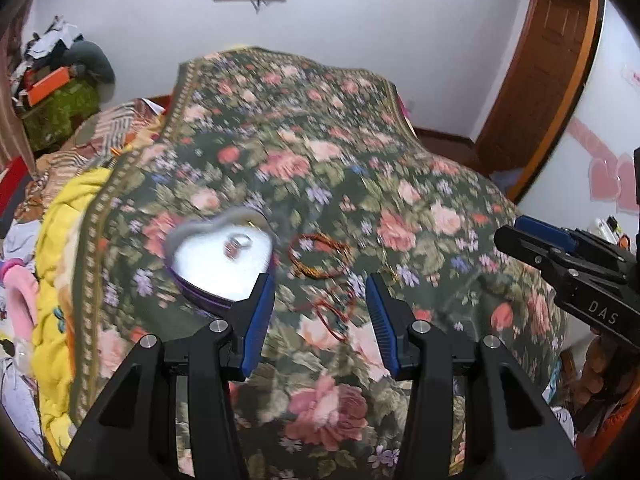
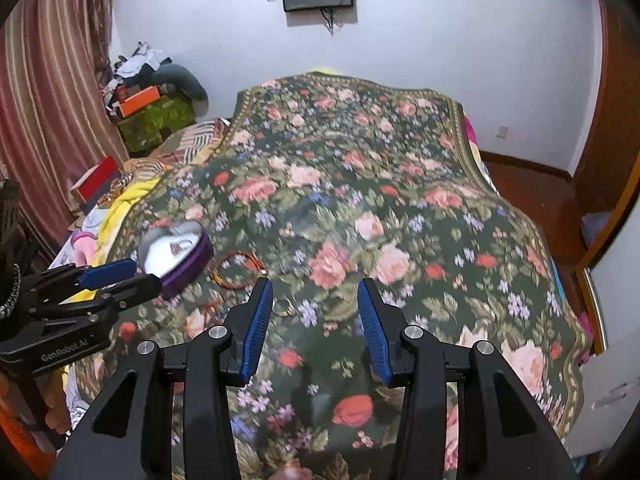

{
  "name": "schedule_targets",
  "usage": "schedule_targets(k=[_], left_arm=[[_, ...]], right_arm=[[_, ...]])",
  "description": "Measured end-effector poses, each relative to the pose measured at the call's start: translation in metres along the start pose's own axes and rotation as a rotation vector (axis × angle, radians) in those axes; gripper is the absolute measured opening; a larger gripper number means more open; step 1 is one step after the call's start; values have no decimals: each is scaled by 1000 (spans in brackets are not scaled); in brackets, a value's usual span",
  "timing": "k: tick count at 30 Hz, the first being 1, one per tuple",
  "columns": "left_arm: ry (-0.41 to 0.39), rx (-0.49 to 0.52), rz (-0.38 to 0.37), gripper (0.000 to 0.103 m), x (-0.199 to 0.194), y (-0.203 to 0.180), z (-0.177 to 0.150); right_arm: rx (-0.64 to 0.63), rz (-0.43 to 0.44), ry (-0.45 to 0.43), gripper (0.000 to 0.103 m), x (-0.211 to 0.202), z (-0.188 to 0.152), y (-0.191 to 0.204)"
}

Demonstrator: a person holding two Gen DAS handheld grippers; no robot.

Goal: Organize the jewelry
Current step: 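Grasp the red blue-beaded bracelet with the left gripper, then grasp the gold hoop ring with right gripper while left lifts bracelet toward tin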

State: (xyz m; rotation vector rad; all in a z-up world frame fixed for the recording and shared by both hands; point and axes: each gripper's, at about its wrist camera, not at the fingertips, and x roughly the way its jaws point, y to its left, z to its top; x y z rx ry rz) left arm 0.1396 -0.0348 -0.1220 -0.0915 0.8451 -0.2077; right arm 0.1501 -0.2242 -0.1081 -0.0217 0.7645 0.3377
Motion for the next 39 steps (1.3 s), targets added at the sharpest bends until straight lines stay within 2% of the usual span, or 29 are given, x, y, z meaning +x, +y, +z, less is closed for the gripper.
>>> schedule_targets(k=[12,15,18,19,21,22,29,39], left_arm=[[152,18,-30,46,59,-11,-23],[176,18,-32,36,71,-11,-27],[162,18,-30,30,75,-9,-28],[159,15,-31,26,77,-8,-27],[158,13,-28,9,80,-7,-26],[157,11,-28,7,80,-6,-25],[124,-2,-39,7,73,-3,-18],[-11,-1,-21,7,41,5,11]], right_arm=[[20,14,103,40,24,-22,-12],[23,25,124,40,30,-24,-12],[24,35,141,40,36,-25,-11],[24,37,145,40,37,-26,-10],[24,40,154,40,40,-26,-10],[24,42,158,40,42,-27,-10],[19,57,177,40,51,-24,-5],[24,117,221,40,79,-17,8]])
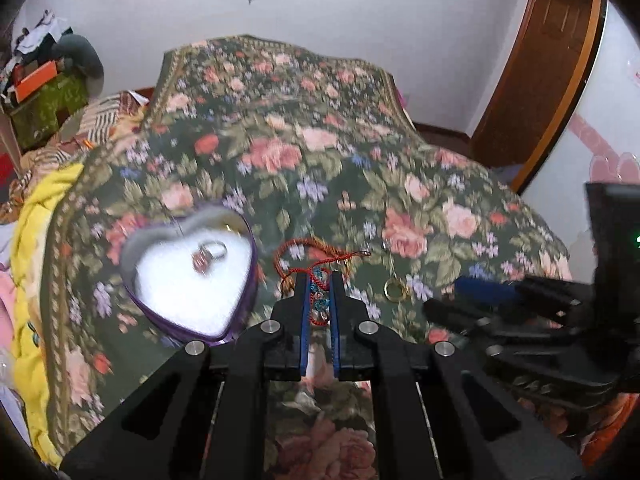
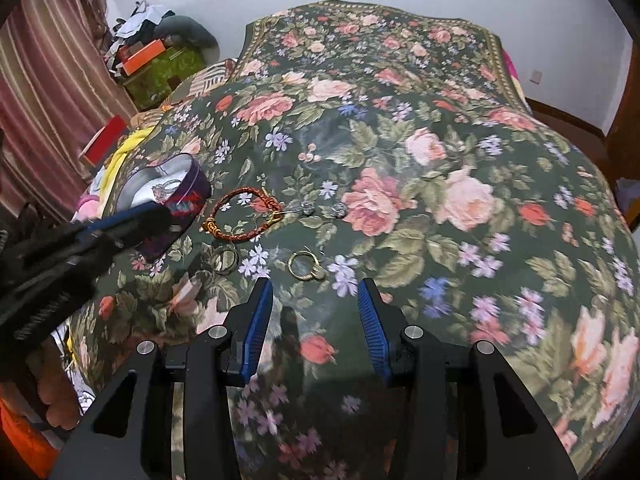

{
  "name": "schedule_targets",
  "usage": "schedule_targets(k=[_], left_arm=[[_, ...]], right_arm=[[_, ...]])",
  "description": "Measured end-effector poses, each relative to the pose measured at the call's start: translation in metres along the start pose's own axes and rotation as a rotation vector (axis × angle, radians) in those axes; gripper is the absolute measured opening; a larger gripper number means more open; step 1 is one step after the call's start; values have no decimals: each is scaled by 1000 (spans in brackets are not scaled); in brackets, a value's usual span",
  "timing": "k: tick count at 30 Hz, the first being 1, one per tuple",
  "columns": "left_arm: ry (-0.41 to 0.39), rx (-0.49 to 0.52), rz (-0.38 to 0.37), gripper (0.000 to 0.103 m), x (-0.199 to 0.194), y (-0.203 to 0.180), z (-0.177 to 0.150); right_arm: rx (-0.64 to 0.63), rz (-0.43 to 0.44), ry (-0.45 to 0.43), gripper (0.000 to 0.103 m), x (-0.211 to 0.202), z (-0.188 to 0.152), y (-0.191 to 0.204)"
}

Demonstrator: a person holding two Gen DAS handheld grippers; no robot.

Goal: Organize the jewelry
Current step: 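Grasp the gold hoop ring with right gripper while left lifts bracelet toward tin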

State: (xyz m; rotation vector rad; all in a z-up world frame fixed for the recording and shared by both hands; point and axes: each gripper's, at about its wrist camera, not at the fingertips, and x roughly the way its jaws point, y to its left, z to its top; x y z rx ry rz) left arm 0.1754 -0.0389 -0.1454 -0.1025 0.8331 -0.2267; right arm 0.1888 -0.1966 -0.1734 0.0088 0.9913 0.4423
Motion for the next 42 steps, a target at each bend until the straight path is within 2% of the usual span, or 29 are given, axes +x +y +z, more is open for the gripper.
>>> schedule_targets(k=[5,9,10,13,14,17,26,30,31,35,42], left_arm=[[-27,-8,-5,7,-6,7,6],[-23,-15,-5,7,-2,11,6],[-20,-17,-7,7,-1,11,6],[-17,-25,-9,7,1,12,6],[-18,-27,-10,7,1,13,6],[-25,-30,-12,7,-3,13,6],[-91,-38,7,7,-34,19,12],[-111,-47,15,7,-44,21,13],[-113,-50,15,7,-46,22,12],[-111,-55,15,7,-47,24,10],[-99,-62,9,7,-40,29,9]], right_arm=[[14,23,40,40,21,3,4],[-20,-21,38,39,27,3,11],[-27,-34,33,37,28,2,13],[-27,-44,32,18,29,2,11],[-24,-42,33,9,29,3,11],[-21,-44,31,7,25,2,10],[-10,-43,-47,6,-1,8,11],[-3,-40,-9,7,1,9,7],[4,-31,8,8,3,9,6],[24,-20,38,29,9,8,3],[-8,-66,72,29,33,12,8]])
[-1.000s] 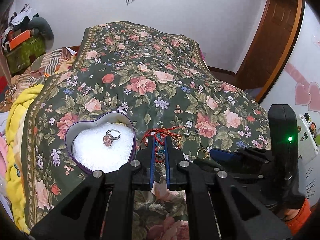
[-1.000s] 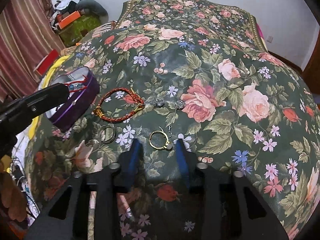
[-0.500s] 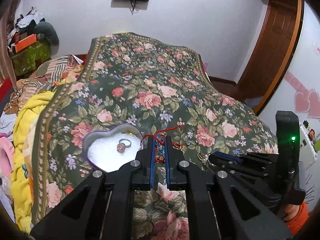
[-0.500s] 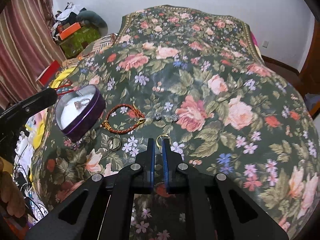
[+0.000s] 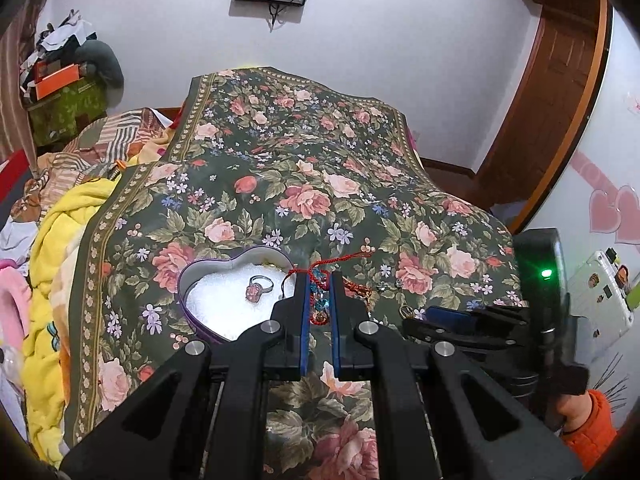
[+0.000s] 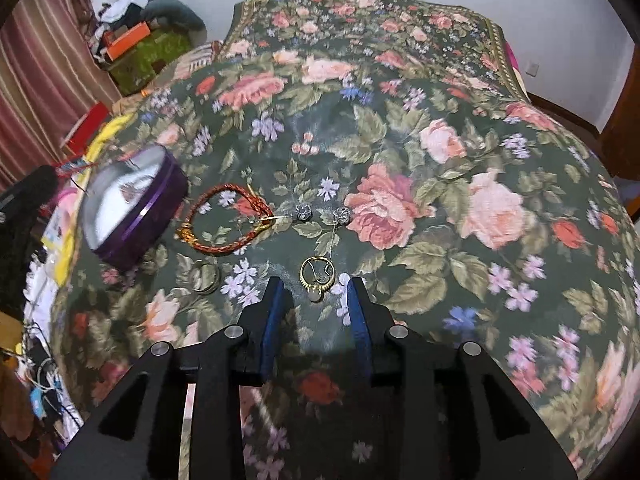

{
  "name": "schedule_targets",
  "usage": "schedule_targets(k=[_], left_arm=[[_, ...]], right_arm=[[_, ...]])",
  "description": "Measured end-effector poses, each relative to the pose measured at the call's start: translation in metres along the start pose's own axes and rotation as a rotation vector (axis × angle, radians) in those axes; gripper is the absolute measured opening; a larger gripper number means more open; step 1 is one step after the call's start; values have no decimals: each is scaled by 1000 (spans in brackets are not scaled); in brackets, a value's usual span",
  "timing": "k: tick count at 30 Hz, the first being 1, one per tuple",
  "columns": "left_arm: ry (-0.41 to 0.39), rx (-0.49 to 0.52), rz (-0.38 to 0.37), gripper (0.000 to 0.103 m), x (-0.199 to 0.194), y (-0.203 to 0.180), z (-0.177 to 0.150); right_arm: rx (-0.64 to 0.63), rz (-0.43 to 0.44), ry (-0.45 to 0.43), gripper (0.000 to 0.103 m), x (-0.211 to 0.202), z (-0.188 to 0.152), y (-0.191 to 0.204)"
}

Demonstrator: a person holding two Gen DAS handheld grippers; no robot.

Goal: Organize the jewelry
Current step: 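Grasp the gold hoop ring with right gripper while left lifts bracelet toward tin, then lower bracelet into tin with left gripper while right gripper releases gold ring inside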

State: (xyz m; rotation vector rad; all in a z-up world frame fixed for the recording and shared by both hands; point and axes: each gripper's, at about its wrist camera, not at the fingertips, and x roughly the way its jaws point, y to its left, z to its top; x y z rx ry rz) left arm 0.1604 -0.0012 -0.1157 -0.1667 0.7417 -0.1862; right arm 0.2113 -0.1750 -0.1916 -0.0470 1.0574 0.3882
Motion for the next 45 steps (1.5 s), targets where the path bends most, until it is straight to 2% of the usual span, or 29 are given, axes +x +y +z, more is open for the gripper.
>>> schedule_targets(k=[2,3,4,16,31,37,45], left_arm=[[6,-4,2,7,3,2,0],[9,-7,1,7,5,3,-1],[13,-10,1,7,7,5,-1],[-2,-17,3,7,3,9,2],[-109,-16,59,7,-36,20,20],[-135,-25,90,7,-45,32,26],[-122,-41,127,7,-42,51,24]], right_arm=[[-12,-20,-15,26,0,-1,2],[-19,-25,-18,16,0,-2,2],[-19,-22,-19,15,-1,-3,2],[-6,-6,-101,15,-30,1,5],[-109,98,-287,15,-81,35,64],[-159,141,-308,15,-81,45,85],[-189,178,-275,15,-63,50,99]])
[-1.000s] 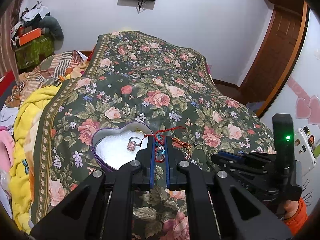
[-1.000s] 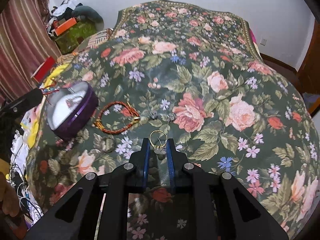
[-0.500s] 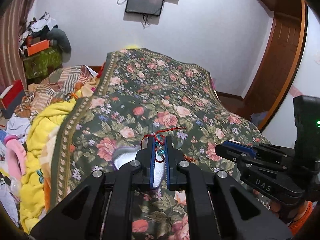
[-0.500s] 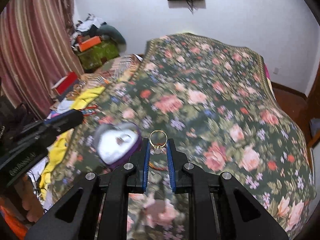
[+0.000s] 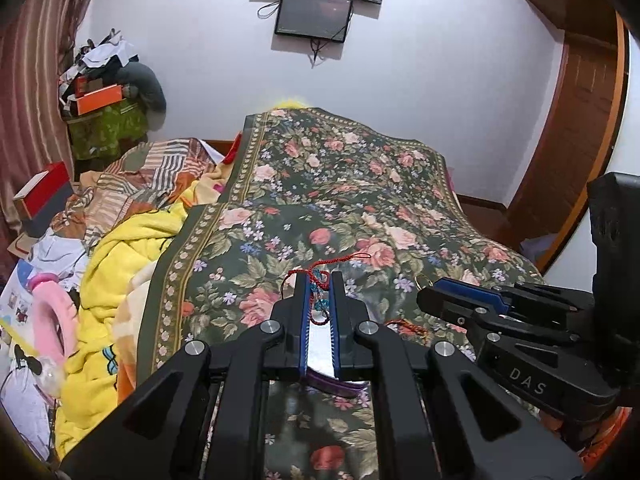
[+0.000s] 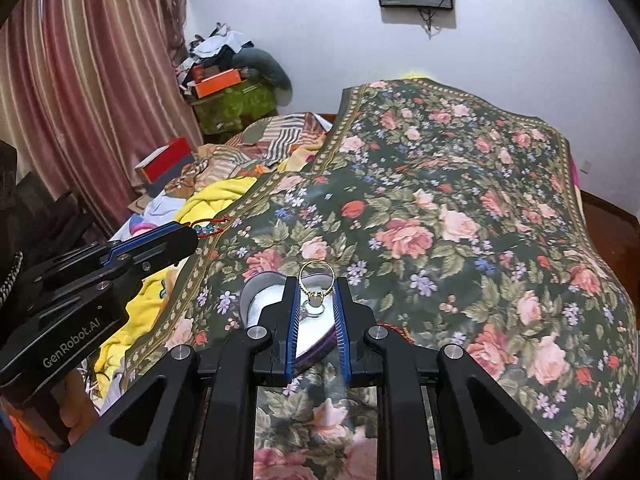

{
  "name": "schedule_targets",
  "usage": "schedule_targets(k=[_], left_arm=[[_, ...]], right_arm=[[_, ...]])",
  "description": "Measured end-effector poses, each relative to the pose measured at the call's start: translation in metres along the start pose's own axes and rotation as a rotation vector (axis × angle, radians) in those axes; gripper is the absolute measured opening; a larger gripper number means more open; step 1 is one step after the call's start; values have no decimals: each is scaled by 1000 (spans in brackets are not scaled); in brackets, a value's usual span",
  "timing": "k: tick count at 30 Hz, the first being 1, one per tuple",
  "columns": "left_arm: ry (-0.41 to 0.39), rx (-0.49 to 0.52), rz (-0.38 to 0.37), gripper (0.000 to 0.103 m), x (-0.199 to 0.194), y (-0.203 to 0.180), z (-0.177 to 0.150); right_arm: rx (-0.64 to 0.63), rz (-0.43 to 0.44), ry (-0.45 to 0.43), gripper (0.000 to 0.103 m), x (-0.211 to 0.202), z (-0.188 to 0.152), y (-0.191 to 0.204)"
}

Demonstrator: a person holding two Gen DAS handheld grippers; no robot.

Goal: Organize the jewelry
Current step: 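Lower bracelet into tin with left gripper while right gripper releases gold ring inside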

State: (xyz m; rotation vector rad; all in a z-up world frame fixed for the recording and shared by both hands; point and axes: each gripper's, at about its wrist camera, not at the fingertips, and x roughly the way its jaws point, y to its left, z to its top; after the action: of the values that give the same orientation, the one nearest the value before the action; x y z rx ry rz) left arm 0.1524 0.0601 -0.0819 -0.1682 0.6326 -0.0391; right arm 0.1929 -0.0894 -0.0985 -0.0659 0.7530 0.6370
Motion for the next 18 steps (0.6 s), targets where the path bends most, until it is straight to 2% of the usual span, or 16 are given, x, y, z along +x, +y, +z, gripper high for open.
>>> schedule_targets(k=[8,18], left_arm=[[52,-4,-9,7,20,7,-7],[135,-43,-64,7,49,11,-17]], right_arm=[[-15,46,70,15,30,-8,11],[-23,66,126,15,49,-17,10]])
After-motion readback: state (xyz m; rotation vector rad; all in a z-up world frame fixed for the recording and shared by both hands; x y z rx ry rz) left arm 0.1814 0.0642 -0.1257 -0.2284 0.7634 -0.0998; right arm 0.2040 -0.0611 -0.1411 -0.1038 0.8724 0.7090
